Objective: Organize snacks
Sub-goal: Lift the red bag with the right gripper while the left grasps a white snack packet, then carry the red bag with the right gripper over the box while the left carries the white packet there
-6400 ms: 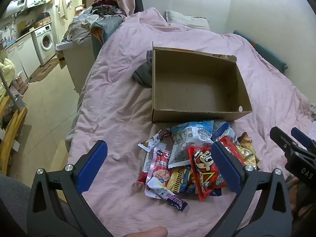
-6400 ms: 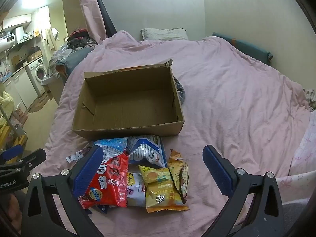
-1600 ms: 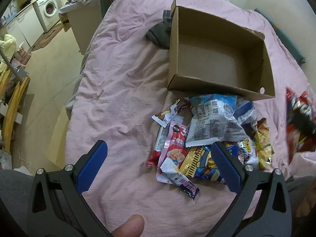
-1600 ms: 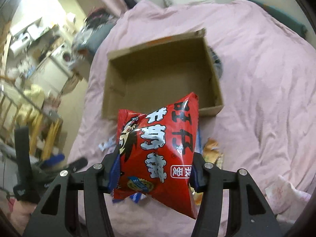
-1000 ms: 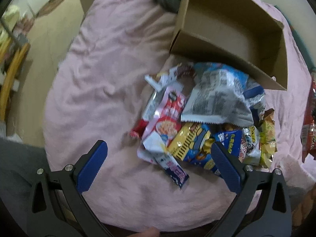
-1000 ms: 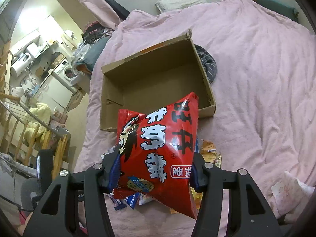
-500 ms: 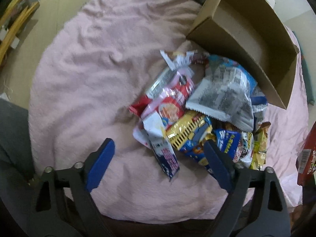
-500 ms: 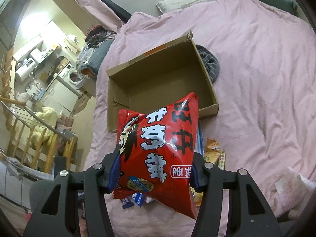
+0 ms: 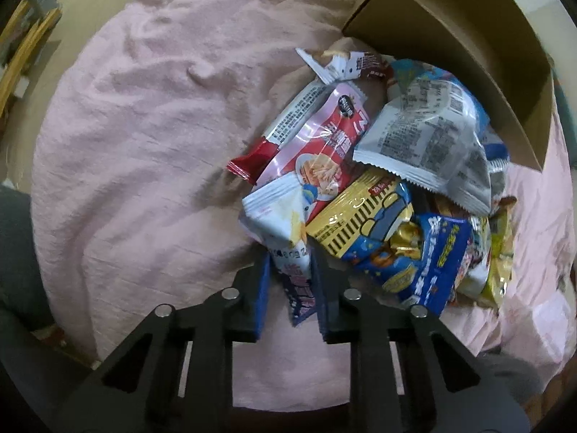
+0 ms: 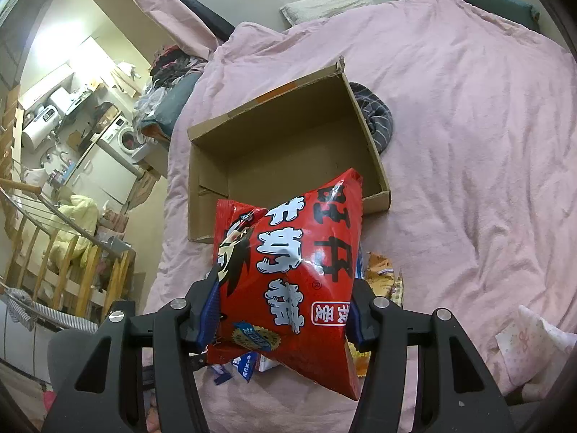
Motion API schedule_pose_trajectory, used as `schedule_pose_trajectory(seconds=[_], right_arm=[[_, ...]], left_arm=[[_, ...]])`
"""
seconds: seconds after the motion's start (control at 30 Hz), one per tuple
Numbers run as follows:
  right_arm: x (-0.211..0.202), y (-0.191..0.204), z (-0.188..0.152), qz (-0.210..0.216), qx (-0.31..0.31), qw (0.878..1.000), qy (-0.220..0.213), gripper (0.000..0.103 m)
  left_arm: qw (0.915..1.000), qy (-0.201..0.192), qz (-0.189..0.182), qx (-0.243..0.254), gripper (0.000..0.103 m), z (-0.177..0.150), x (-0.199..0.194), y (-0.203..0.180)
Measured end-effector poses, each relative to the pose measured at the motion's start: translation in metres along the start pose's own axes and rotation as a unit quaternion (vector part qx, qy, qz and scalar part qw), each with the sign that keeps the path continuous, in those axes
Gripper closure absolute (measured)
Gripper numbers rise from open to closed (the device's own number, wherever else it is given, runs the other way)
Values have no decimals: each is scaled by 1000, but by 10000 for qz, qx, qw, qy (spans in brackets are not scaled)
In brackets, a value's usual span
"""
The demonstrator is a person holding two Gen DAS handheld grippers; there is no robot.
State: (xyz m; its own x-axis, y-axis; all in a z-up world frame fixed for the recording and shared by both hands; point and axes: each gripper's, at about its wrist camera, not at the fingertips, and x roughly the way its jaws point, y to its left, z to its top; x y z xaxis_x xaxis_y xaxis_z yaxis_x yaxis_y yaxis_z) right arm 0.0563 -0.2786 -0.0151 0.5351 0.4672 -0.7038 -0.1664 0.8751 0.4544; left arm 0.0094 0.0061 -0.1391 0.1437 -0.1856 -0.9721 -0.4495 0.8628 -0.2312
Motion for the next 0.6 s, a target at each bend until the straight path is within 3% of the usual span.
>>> schedule_pose_trajectory(seconds=[0.17,0.37,0.6], right_arm=[[-1,2,0,9,-63,10000,-7,45],[0,1,1,-5,13,10000,-10,45],[5,0,3,-75,23,10000,-1,45]], left_arm=[[9999,6,-110,52,88,-6,-14,8],[9940,-555,-204,921,89,-20,-56,-16],[9878,-906,-356,1218,89,15,-84,-41]])
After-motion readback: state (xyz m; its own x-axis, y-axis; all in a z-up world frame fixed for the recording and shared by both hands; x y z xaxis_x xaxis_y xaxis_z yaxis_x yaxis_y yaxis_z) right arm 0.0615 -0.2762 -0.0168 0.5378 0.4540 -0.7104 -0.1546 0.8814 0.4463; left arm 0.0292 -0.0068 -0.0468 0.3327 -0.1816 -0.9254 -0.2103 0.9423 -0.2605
